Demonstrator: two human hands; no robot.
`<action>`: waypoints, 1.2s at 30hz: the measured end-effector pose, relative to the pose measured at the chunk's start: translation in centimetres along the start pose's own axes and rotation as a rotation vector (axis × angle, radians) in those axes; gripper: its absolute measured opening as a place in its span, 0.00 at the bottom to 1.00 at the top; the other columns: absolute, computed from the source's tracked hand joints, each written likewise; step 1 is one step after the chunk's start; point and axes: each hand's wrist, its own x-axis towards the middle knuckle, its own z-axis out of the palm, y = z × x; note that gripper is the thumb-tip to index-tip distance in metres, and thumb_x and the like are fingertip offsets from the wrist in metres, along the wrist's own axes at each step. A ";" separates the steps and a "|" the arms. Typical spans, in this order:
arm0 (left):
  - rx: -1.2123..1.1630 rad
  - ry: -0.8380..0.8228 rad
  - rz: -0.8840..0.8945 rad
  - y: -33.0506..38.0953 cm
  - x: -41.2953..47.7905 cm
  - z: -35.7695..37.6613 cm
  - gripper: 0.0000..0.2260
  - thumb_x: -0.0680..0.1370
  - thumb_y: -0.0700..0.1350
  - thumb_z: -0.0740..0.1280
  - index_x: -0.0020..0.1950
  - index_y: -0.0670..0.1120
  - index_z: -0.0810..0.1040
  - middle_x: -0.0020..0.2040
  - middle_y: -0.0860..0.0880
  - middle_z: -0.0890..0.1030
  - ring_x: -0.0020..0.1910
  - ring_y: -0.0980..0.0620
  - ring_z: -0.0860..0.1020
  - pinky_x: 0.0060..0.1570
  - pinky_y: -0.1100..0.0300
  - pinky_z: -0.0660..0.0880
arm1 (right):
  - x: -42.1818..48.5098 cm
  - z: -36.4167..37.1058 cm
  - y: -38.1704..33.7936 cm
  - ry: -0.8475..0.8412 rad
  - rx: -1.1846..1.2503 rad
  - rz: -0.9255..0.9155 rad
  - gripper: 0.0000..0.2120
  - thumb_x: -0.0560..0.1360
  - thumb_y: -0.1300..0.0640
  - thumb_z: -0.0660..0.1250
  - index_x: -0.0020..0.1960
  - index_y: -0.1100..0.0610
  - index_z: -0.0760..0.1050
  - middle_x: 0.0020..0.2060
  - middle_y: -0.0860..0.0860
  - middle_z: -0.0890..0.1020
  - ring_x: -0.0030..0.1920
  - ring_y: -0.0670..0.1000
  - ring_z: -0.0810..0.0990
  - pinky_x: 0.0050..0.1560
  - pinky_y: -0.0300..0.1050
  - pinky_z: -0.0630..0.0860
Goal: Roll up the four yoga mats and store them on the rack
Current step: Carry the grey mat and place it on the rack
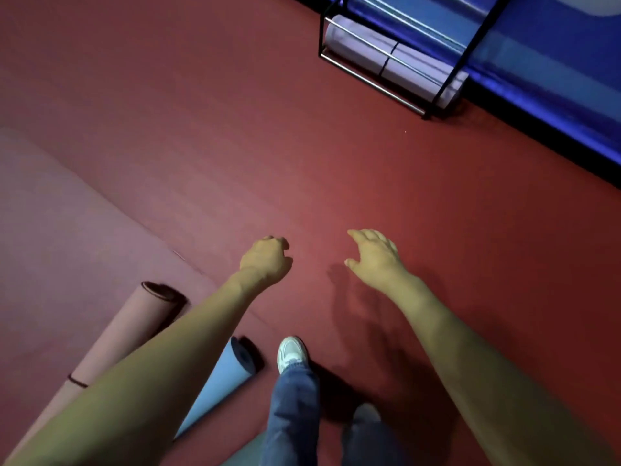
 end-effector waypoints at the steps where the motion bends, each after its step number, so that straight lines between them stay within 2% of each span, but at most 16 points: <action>1: 0.002 -0.002 -0.005 -0.3 -1.1 1.4 0.18 0.79 0.45 0.63 0.68 0.46 0.72 0.67 0.42 0.71 0.66 0.42 0.70 0.62 0.53 0.68 | -1.3 0.9 0.5 -0.010 0.001 0.005 0.29 0.77 0.51 0.64 0.75 0.53 0.58 0.72 0.52 0.64 0.74 0.53 0.57 0.72 0.49 0.54; 10: -0.021 0.000 -0.036 1.2 -11.5 14.4 0.17 0.78 0.45 0.63 0.67 0.45 0.73 0.66 0.42 0.72 0.64 0.42 0.71 0.62 0.52 0.70 | -14.0 10.0 7.6 -0.077 -0.049 -0.066 0.29 0.77 0.51 0.63 0.75 0.54 0.57 0.72 0.52 0.64 0.74 0.53 0.57 0.73 0.49 0.54; 17: -0.038 -0.006 -0.038 1.5 -16.9 22.1 0.17 0.78 0.44 0.63 0.67 0.45 0.73 0.66 0.42 0.73 0.64 0.42 0.72 0.63 0.51 0.69 | -19.3 16.8 9.8 -0.085 -0.046 -0.108 0.29 0.77 0.52 0.63 0.75 0.54 0.58 0.72 0.53 0.65 0.73 0.54 0.58 0.71 0.48 0.56; 22: 0.031 -0.032 -0.062 -0.4 -19.4 26.2 0.17 0.79 0.45 0.62 0.68 0.46 0.72 0.68 0.45 0.72 0.67 0.45 0.70 0.66 0.51 0.61 | -21.4 21.2 10.4 -0.098 -0.070 -0.095 0.28 0.77 0.52 0.63 0.75 0.54 0.59 0.71 0.53 0.66 0.73 0.54 0.59 0.71 0.48 0.56; 26: -0.012 -0.077 -0.070 -4.3 -20.6 29.9 0.17 0.78 0.44 0.64 0.67 0.46 0.73 0.67 0.43 0.73 0.65 0.43 0.71 0.64 0.53 0.68 | -22.6 25.7 9.7 -0.133 -0.085 -0.091 0.28 0.77 0.52 0.63 0.74 0.55 0.60 0.71 0.54 0.66 0.73 0.54 0.58 0.71 0.49 0.56; 30: -0.043 -0.100 -0.124 -10.2 -22.4 33.3 0.17 0.77 0.44 0.65 0.66 0.46 0.74 0.67 0.43 0.73 0.65 0.43 0.72 0.64 0.53 0.69 | -24.4 31.6 6.9 -0.169 -0.113 -0.106 0.27 0.77 0.53 0.64 0.72 0.55 0.62 0.69 0.54 0.68 0.72 0.54 0.60 0.71 0.49 0.58; 36: -0.180 -0.090 -0.197 -23.8 -28.0 37.7 0.16 0.77 0.45 0.66 0.65 0.46 0.76 0.65 0.44 0.76 0.64 0.45 0.74 0.64 0.54 0.70 | -27.4 42.0 -2.9 -0.263 -0.182 -0.211 0.34 0.74 0.55 0.67 0.76 0.55 0.55 0.73 0.53 0.62 0.75 0.53 0.54 0.73 0.51 0.53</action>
